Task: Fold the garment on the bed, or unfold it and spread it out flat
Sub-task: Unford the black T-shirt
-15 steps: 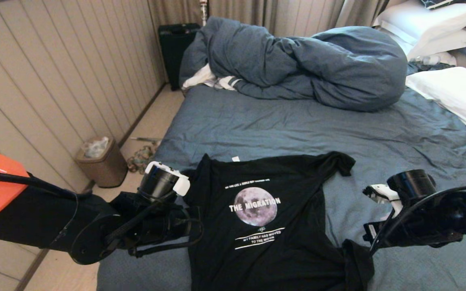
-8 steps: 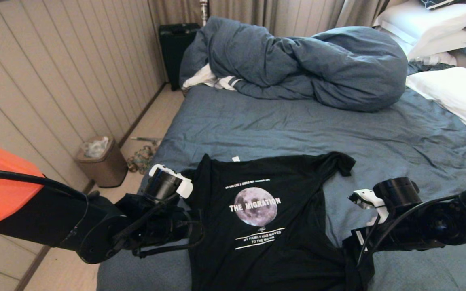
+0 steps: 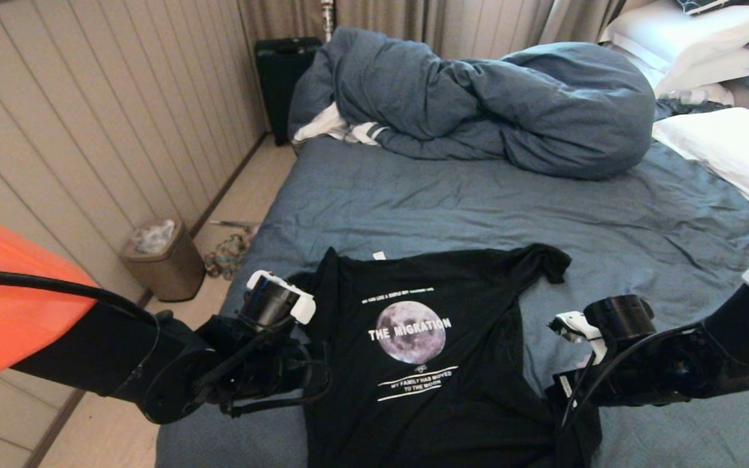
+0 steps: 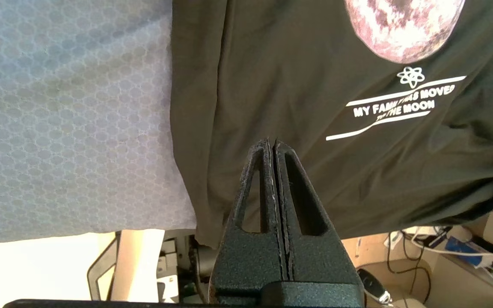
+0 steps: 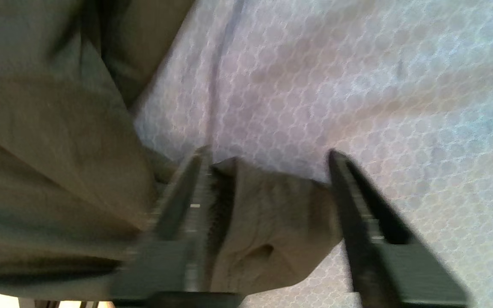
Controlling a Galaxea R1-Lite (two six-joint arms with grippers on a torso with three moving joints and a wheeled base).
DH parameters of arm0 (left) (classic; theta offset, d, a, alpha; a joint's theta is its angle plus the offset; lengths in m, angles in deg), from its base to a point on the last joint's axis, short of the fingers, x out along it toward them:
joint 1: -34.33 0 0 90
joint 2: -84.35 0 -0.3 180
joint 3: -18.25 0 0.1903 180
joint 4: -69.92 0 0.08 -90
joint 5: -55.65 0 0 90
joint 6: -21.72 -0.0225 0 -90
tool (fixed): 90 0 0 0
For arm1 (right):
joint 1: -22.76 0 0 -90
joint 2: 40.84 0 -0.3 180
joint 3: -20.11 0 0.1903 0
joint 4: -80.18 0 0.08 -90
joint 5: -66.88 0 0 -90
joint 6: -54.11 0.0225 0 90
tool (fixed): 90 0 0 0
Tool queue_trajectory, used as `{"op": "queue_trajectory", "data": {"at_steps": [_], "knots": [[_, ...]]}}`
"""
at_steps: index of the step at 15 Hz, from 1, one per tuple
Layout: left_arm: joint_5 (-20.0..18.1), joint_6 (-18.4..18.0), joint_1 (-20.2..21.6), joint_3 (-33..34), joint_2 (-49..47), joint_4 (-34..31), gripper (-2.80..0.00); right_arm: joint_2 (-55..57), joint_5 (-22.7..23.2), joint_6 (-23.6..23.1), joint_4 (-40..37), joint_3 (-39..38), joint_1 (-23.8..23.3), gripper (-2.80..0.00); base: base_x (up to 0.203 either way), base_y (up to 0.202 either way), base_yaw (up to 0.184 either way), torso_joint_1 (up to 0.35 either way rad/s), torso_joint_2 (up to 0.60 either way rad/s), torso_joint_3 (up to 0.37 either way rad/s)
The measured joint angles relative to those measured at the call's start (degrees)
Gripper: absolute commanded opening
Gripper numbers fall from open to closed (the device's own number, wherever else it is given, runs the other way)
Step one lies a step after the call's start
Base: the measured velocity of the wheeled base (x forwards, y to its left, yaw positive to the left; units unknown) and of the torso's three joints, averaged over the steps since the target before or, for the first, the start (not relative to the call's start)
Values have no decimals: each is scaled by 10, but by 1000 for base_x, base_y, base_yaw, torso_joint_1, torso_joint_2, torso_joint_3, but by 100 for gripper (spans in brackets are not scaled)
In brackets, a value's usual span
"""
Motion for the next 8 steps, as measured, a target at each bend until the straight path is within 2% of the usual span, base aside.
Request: {"op": "queue_trajectory", "data": {"at_steps": [5, 8], "knots": [[0, 0, 0, 0, -5, 0, -280, -10, 1, 5, 3, -28, 7, -280, 0, 0, 0, 0, 0, 0], [0, 0, -1, 1, -5, 0, -280, -49, 2, 4, 2, -73, 8, -280, 0, 0, 0, 0, 0, 0]]}}
